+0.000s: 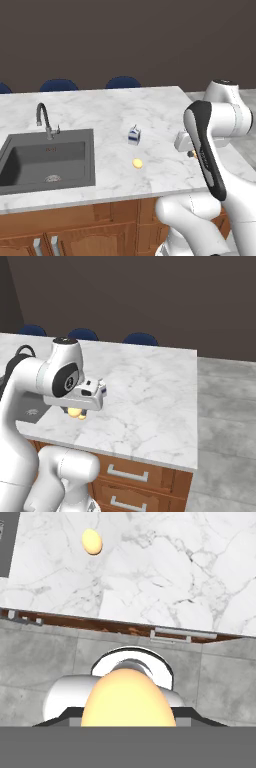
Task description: Gather the eggs and milk located in the vicinity of the sink area and place them right next to the bowl.
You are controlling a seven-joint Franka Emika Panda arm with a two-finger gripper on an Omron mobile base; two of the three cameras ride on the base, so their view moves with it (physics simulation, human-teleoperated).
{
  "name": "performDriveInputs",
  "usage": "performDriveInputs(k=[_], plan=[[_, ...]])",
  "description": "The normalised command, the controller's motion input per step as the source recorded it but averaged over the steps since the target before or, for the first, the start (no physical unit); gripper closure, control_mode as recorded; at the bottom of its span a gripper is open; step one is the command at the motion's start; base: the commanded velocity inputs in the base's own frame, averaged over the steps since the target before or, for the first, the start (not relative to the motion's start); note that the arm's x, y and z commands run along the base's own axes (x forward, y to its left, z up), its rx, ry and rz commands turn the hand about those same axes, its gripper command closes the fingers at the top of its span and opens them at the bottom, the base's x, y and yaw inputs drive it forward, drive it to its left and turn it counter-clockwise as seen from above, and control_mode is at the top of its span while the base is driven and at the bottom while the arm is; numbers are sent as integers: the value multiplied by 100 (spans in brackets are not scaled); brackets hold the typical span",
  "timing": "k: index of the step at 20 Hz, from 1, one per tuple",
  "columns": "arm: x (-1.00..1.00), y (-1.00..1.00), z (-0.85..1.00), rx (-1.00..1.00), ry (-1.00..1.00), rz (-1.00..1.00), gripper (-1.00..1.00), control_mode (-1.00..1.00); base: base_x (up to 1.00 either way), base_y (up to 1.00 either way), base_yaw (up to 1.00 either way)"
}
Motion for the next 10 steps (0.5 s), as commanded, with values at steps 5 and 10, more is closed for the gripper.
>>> performDriveInputs(k=[5, 10], plan=[[0, 0, 0, 0, 0, 0, 100, 100, -46, 70, 0], [0, 0, 0, 0, 0, 0, 100, 100, -41, 100, -4]])
